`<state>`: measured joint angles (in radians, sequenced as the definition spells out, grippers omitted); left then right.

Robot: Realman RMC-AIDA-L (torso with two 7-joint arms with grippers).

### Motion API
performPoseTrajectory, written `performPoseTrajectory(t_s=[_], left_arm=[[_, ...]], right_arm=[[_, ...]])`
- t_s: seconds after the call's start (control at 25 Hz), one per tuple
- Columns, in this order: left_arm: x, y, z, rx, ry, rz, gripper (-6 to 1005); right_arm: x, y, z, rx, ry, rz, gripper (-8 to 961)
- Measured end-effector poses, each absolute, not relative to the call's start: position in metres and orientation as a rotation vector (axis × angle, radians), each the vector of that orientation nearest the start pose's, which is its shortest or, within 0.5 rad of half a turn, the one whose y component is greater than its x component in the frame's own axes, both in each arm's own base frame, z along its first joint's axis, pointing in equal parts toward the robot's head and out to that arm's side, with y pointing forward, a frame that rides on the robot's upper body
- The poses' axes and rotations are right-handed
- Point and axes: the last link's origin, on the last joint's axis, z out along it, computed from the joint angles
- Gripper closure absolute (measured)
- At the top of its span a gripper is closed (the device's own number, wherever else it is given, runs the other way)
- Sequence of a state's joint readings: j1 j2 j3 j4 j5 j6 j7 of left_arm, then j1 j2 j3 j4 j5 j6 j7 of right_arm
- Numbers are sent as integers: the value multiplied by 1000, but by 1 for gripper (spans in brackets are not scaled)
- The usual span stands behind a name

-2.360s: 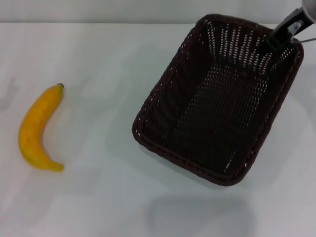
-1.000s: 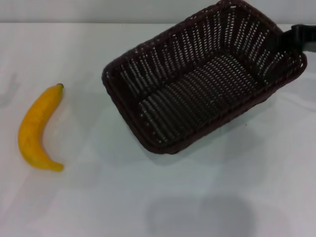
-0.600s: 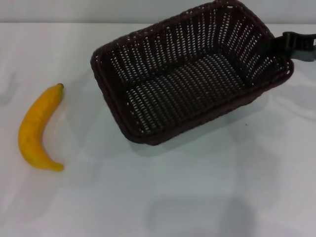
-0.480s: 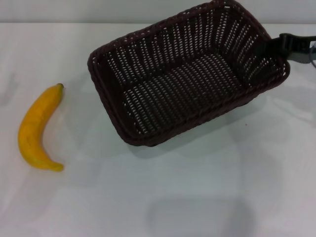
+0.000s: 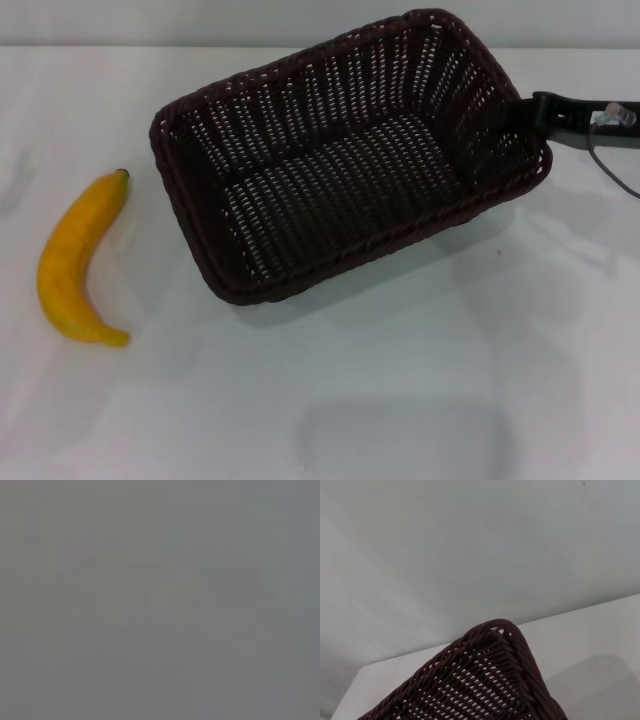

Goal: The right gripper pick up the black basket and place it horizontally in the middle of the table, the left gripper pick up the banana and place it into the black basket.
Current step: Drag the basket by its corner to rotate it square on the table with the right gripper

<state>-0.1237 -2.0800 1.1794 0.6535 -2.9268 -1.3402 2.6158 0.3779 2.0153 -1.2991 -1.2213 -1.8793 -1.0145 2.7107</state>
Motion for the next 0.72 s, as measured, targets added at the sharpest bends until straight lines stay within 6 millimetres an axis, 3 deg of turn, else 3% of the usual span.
performPoseTrajectory(t_s=[0.72], left_arm=[[-321, 288, 123, -1287, -259, -1061, 120]], right_arm=[[190, 371, -1, -2136, 1475, 700, 770]])
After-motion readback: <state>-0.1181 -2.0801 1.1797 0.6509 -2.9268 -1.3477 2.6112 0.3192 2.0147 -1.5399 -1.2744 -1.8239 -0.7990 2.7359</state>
